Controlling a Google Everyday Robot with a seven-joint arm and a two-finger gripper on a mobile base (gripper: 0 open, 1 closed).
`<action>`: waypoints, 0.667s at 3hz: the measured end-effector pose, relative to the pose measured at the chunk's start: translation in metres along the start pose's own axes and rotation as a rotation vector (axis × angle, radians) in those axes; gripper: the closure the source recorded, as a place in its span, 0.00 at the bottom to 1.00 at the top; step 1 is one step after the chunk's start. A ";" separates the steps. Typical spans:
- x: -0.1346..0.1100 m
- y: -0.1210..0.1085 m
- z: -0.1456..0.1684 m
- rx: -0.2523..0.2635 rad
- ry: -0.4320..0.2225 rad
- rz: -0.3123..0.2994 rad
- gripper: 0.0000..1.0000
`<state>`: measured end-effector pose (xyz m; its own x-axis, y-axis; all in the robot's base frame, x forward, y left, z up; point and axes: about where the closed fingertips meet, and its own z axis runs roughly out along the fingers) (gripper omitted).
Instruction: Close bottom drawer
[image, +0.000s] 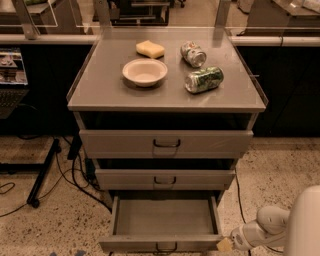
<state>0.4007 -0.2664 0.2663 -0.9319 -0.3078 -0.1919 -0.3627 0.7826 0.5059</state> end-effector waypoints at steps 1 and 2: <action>0.008 -0.017 0.031 -0.042 0.024 0.063 1.00; 0.014 -0.038 0.061 -0.070 -0.019 0.139 1.00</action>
Offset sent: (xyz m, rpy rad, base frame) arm 0.0060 -0.0094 -0.1011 0.0926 0.1030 -0.1661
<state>0.4014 -0.2672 0.1927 -0.9734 -0.1880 -0.1311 -0.2291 0.7772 0.5860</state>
